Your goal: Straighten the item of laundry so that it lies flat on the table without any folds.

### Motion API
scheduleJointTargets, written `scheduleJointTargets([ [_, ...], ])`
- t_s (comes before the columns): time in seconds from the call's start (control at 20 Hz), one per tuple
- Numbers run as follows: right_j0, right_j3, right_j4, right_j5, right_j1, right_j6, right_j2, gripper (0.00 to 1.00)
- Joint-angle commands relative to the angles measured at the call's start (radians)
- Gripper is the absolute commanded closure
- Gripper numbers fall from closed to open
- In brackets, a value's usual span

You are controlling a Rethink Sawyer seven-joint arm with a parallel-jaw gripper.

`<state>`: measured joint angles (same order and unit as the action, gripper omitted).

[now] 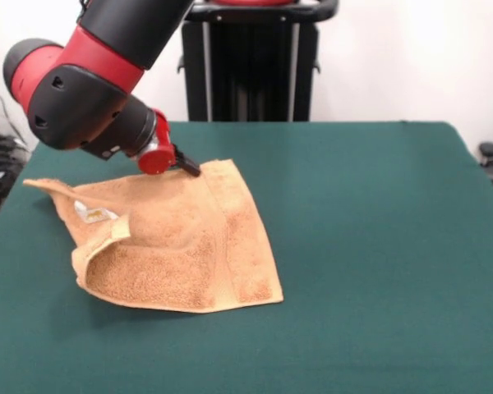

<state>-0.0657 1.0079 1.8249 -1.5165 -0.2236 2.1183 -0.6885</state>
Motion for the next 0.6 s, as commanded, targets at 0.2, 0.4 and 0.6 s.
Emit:
scheduleJointTargets([
  [0.2, 0.024, 0.081, -0.048, 0.095, -0.062, -0.122, 0.219, 1.0],
  [0.4, 0.019, 0.091, -0.057, 0.087, -0.05, -0.122, 0.232, 1.0],
  [0.6, 0.016, 0.102, -0.076, 0.089, -0.036, -0.122, 0.245, 1.0],
])
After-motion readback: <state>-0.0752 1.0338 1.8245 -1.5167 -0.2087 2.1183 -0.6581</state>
